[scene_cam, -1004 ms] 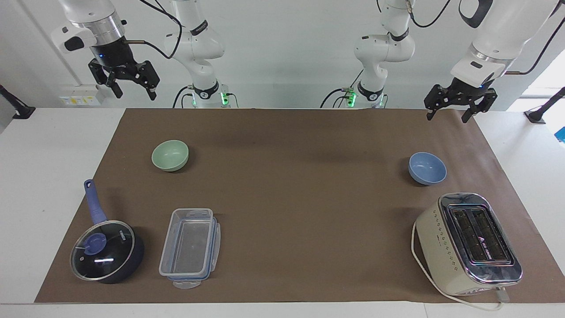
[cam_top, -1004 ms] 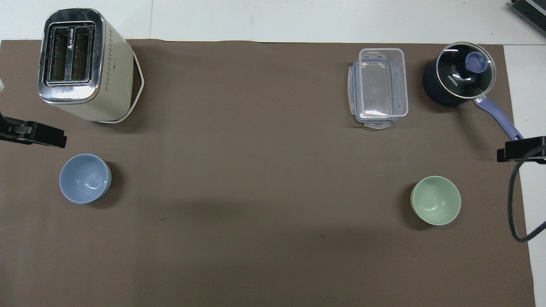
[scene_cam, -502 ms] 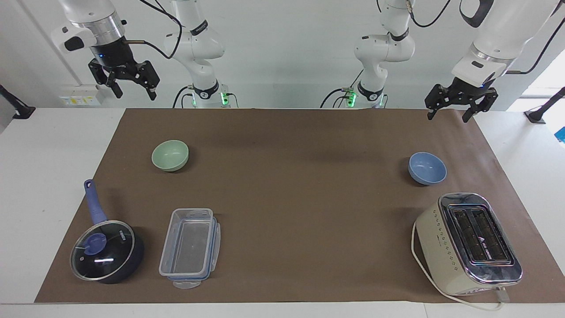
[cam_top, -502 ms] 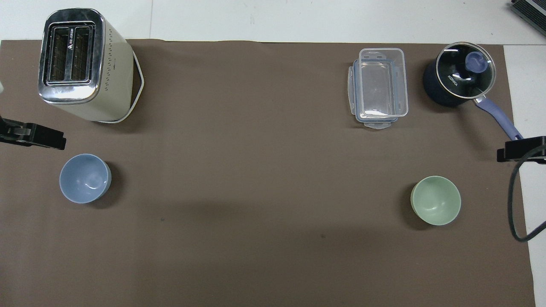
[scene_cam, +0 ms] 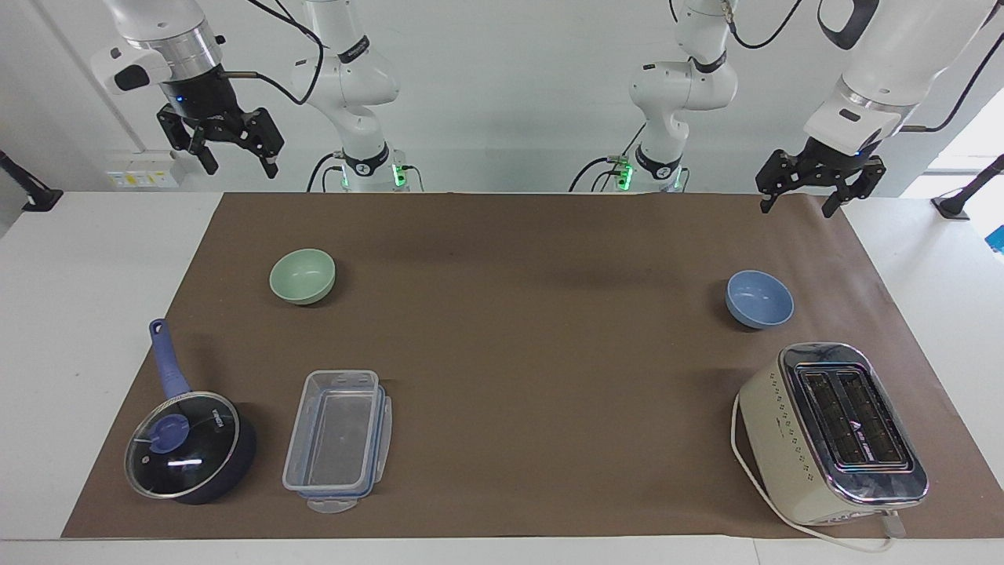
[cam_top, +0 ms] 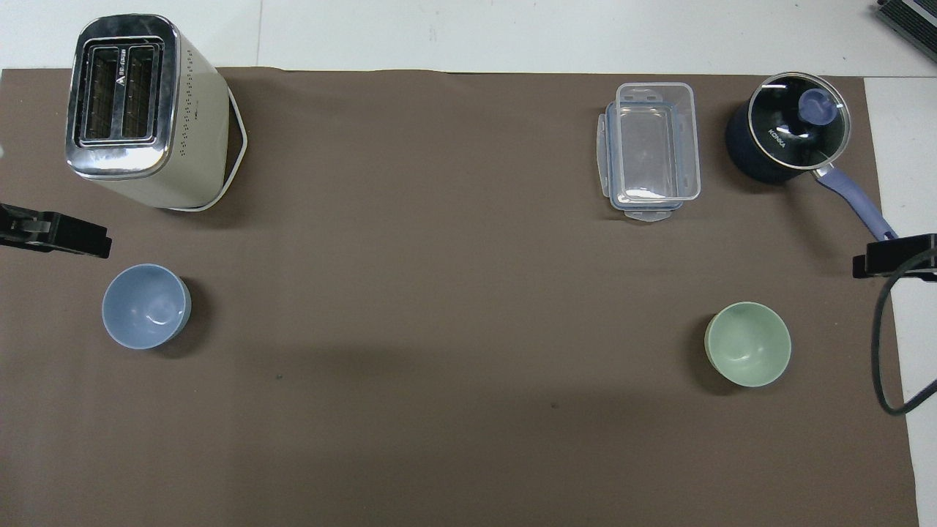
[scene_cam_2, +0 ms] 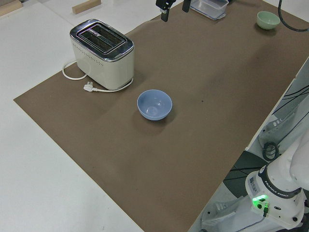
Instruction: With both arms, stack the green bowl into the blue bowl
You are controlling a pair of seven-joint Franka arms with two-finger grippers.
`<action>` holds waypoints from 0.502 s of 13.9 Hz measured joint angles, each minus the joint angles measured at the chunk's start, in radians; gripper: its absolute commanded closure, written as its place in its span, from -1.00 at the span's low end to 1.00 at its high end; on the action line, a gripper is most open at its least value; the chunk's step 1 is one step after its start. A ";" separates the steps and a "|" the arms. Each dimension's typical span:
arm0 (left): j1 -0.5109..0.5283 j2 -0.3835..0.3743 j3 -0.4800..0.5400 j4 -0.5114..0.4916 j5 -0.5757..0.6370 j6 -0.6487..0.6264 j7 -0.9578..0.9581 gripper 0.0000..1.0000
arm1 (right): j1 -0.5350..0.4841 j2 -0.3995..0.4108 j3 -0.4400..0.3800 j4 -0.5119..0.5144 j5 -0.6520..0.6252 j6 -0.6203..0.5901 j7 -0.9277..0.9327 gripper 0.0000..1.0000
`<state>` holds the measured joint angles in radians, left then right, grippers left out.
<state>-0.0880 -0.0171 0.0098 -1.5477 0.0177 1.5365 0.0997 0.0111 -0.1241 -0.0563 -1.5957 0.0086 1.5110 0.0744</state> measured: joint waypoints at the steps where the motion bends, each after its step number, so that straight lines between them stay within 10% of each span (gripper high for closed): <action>1: 0.000 0.000 0.000 -0.001 0.000 0.000 0.000 -1.00 | 0.000 0.000 0.000 0.000 0.000 0.000 0.000 -1.00; 7: 0.062 -0.042 0.019 -0.132 -0.004 0.085 0.064 -1.00 | 0.000 0.000 0.000 0.000 0.000 0.000 0.000 -1.00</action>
<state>-0.0260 -0.0587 0.0292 -1.6797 0.0136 1.6210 0.1637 0.0111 -0.1241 -0.0563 -1.5957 0.0086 1.5110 0.0744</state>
